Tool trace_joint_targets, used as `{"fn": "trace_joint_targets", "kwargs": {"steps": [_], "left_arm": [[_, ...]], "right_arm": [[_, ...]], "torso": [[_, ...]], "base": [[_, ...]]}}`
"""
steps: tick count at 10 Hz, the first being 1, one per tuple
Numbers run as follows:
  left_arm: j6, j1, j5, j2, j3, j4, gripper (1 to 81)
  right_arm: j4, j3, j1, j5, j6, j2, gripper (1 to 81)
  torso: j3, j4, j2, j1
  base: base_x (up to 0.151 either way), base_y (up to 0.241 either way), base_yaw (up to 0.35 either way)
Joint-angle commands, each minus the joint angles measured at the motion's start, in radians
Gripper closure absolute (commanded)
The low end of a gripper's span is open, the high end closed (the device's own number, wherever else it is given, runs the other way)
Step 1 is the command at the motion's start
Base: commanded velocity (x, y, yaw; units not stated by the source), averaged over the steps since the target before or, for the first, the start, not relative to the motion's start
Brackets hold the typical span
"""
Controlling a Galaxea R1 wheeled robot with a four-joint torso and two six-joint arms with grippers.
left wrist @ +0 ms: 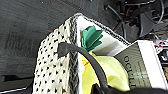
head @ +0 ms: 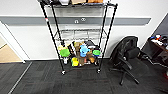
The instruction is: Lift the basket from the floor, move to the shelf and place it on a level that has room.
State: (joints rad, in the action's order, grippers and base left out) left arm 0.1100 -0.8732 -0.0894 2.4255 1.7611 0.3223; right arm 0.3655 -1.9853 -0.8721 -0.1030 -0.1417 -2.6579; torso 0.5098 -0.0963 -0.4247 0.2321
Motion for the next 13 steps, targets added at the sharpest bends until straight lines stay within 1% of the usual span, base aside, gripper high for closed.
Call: {"fn": "trace_joint_targets", "kwargs": {"steps": [1, 6, 7, 8, 9, 10, 12, 13], "left_arm": [[0.008, 0.104, -0.043, -0.020, -0.052, 0.021, 81.1], [0.008, 0.102, -0.043, -0.022, -0.049, 0.021, 81.1], [0.008, 0.102, -0.043, -0.022, -0.049, 0.021, 81.1], [0.008, 0.102, -0.043, -0.022, -0.049, 0.021, 81.1], [0.008, 0.102, -0.043, -0.022, -0.049, 0.020, 81.1], [0.007, 0.102, -0.044, -0.022, -0.049, 0.018, 81.1], [0.004, 0.101, -0.044, -0.034, -0.057, 0.018, 81.1], [0.002, 0.093, -0.043, -0.043, -0.066, 0.014, 81.1]], "right_arm": [[0.010, 0.045, 0.101, -0.050, 0.001, 0.004, 81.1], [0.012, 0.050, 0.101, -0.050, 0.001, 0.004, 81.1], [0.012, 0.050, 0.101, -0.050, 0.001, 0.004, 81.1], [0.012, 0.051, 0.098, -0.050, 0.001, 0.007, 81.1], [0.012, 0.054, 0.098, -0.050, 0.001, 0.008, 81.1], [0.012, 0.057, 0.094, -0.050, 0.001, 0.010, 81.1], [0.012, 0.066, 0.093, -0.052, 0.001, 0.011, 81.1], [0.010, 0.073, 0.093, -0.052, 0.001, 0.011, 81.1]], "torso": [[-0.068, 0.000, 0.099, -0.064], [-0.180, 0.000, 0.271, -0.177], [-0.132, 0.000, 0.306, -0.200], [-0.151, 0.000, 0.336, -0.220], [-0.157, 0.000, 0.249, -0.166], [-0.223, 0.000, 0.255, -0.171], [-0.243, 0.000, 0.259, -0.174], [-0.260, 0.000, 0.259, -0.174]], "base": [[0.000, 0.000, 0.000], [0.000, 0.000, 0.000], [0.000, 0.000, 0.000], [0.000, 0.000, 0.000], [0.000, 0.000, 0.000], [0.000, 0.000, 0.000], [0.000, 0.000, 0.000], [0.000, 0.000, 0.000]]}}
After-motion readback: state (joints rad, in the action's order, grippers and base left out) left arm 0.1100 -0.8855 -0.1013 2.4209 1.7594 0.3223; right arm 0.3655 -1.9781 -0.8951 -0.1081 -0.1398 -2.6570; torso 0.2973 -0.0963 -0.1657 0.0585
